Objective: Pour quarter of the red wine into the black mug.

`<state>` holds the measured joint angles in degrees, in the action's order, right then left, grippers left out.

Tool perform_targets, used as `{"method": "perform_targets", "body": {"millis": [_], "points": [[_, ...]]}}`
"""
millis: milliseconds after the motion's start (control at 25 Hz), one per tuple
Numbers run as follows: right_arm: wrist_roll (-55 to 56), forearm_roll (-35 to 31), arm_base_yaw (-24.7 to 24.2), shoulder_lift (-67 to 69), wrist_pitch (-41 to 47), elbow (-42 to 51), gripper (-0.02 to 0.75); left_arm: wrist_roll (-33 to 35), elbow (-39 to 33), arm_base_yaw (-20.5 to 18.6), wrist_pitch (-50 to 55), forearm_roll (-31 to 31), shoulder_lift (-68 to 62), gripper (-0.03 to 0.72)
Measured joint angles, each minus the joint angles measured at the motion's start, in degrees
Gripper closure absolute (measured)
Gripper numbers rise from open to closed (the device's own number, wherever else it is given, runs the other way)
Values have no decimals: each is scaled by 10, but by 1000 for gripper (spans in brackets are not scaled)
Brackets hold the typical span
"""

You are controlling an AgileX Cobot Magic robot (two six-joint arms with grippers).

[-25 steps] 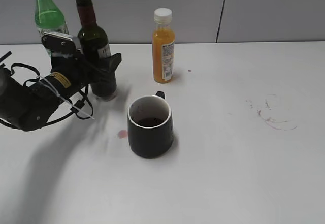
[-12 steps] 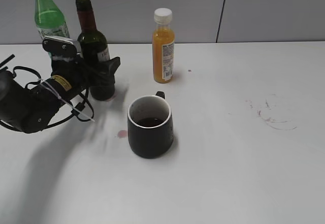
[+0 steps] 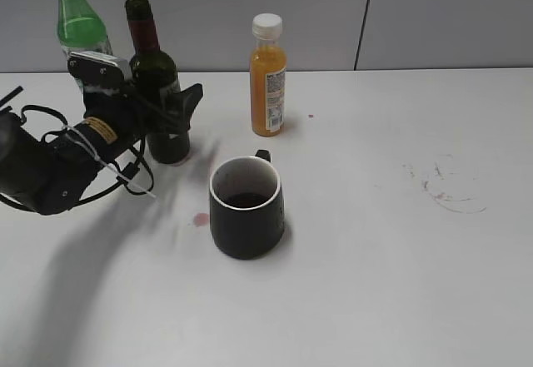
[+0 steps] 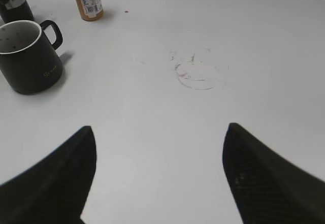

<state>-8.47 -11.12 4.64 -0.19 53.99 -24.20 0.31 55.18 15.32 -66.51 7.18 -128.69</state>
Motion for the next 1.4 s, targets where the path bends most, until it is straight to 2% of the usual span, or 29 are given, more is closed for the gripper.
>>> {"method": "perform_targets", "body": {"millis": [120,400,840,1000,1400], "points": [[1,0,0,0,0,0,153,0,1,0,-7,-2,14,3],[1,0,0,0,0,0,153,3,0,0,2,-4,76,3],[0,0,0,0,0,0,153,14,-18,0,152,-1,268,25],[1,0,0,0,0,0,153,17,-18,0,276,0,351,41],[1,0,0,0,0,0,153,18,-18,0,741,-1,554,62]]}}
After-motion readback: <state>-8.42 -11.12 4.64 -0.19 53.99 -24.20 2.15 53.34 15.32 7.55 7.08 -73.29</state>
